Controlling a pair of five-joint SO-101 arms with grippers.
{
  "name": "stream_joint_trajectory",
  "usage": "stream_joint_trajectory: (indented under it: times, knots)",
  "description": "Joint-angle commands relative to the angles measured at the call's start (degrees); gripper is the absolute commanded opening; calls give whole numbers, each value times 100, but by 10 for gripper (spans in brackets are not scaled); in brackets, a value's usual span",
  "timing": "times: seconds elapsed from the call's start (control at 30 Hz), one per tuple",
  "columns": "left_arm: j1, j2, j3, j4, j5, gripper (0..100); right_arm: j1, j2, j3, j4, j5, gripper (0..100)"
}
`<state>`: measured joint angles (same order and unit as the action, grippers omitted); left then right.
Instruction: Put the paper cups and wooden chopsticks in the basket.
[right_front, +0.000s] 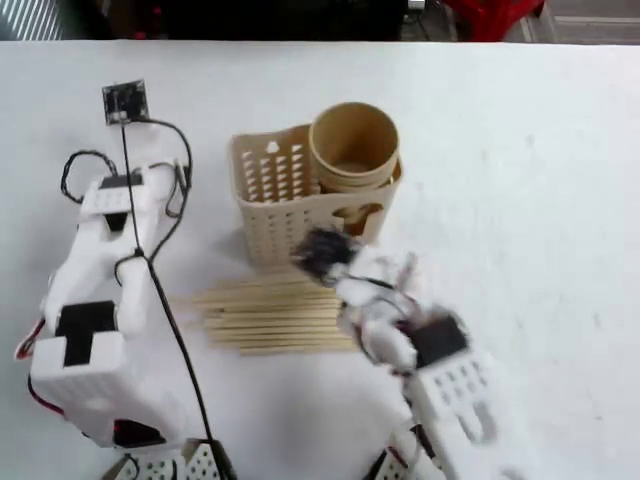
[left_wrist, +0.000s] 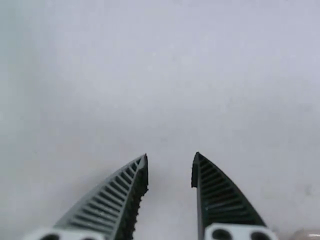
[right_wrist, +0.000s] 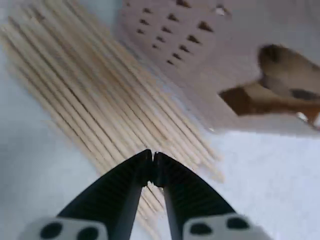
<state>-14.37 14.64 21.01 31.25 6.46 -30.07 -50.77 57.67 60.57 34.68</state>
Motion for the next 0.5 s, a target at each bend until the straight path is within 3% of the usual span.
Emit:
stream_joint_trajectory:
  times: [0.0, 0.17, 0.47]
  knots:
    - [-110, 154, -413, -123, -97, 158, -286, 998, -343, -752, 62, 22]
    - [-101, 312, -651, 44, -114, 158, -505, 1719, -334, -778, 985, 22]
    - [-66, 330, -730, 88, -114, 158, -611, 2818, -343, -1490, 1204, 139]
